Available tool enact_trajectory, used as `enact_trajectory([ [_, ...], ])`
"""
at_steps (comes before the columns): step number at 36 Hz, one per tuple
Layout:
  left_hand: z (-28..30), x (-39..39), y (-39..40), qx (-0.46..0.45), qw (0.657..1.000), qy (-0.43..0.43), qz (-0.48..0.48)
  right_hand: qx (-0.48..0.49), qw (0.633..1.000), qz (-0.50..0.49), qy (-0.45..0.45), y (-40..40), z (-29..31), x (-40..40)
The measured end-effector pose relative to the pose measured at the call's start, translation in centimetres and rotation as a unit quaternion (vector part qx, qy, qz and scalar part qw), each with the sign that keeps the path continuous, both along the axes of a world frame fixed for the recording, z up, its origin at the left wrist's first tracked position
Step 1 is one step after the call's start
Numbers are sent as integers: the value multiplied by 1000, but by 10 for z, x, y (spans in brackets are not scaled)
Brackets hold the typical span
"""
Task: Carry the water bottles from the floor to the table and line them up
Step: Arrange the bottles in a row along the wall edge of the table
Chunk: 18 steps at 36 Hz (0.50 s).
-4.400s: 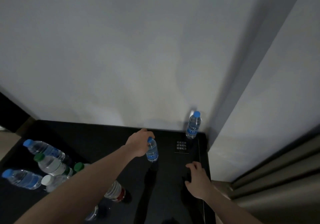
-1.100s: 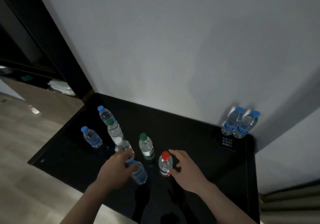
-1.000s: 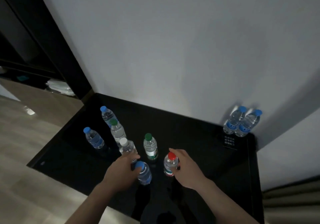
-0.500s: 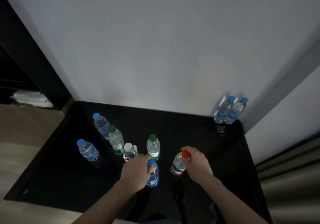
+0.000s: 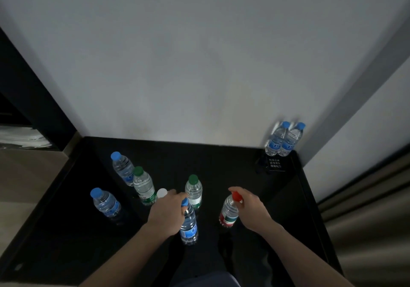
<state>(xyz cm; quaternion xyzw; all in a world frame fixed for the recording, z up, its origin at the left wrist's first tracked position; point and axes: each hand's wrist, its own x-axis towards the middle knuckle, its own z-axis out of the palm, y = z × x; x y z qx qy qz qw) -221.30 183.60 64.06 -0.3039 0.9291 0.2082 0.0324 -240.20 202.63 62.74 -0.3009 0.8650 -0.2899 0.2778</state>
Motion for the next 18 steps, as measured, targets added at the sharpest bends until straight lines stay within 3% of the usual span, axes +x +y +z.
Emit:
enact_trajectory([
  [18,-5,3,1,20,999,41,-9,-1,1000,13,16,-3,5,-20],
])
